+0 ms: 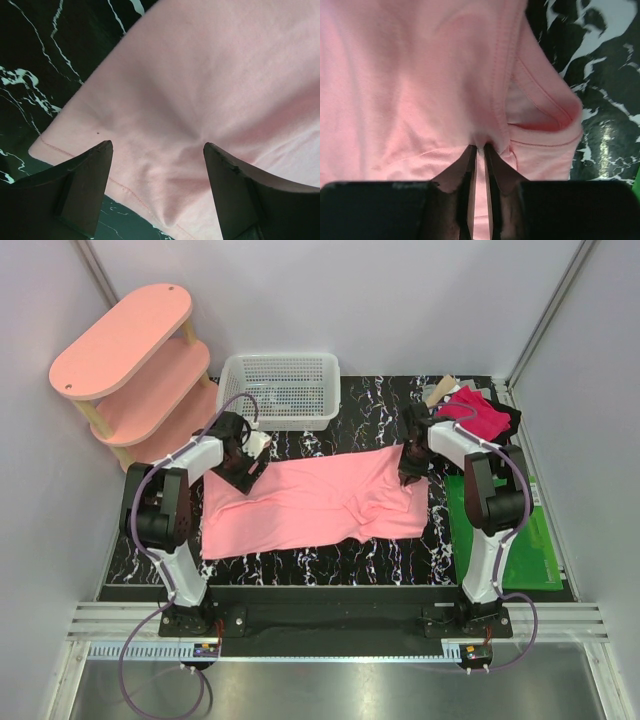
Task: Fold and stack the t-shirts
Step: Fold the tshirt
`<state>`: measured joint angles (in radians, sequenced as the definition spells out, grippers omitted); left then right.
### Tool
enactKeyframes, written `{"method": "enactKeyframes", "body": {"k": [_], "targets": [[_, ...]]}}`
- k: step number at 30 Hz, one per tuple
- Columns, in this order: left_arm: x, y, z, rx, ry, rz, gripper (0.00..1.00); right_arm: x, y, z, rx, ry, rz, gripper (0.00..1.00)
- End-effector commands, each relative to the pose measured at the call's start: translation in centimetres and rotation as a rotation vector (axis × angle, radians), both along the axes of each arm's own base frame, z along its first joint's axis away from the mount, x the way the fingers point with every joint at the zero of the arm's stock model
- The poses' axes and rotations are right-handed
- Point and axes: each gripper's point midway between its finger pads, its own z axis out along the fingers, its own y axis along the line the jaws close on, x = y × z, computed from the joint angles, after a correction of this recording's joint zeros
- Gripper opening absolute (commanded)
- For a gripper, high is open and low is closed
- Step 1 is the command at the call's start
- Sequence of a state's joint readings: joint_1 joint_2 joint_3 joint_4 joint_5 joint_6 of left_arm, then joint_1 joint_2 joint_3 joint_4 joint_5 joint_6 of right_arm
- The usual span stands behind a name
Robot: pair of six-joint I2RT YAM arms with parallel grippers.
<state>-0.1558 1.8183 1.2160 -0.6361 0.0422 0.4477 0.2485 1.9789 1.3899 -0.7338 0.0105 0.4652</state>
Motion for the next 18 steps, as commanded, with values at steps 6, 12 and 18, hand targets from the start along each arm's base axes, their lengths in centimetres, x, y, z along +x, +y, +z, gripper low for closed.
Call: {"method": "enactKeyframes", "body": {"k": [6, 12, 18], "targets": [[-1.4, -4.0, 3.8, -0.029, -0.064, -0.104, 0.78, 4.1, 0.6, 2.3, 0.066, -0.072, -0.003, 0.23], [-4.3, -16.5, 9.1, -0.101, -0.141, -0.386, 0.8, 3.2, 0.6, 3.4, 0.076, -0.094, -0.003, 0.25], [-6.6, -27.2, 11.2, -0.172, -0.206, -0.592, 0.78, 2.9, 0.5, 3.1, 0.07, -0.087, 0.01, 0.26]]}}
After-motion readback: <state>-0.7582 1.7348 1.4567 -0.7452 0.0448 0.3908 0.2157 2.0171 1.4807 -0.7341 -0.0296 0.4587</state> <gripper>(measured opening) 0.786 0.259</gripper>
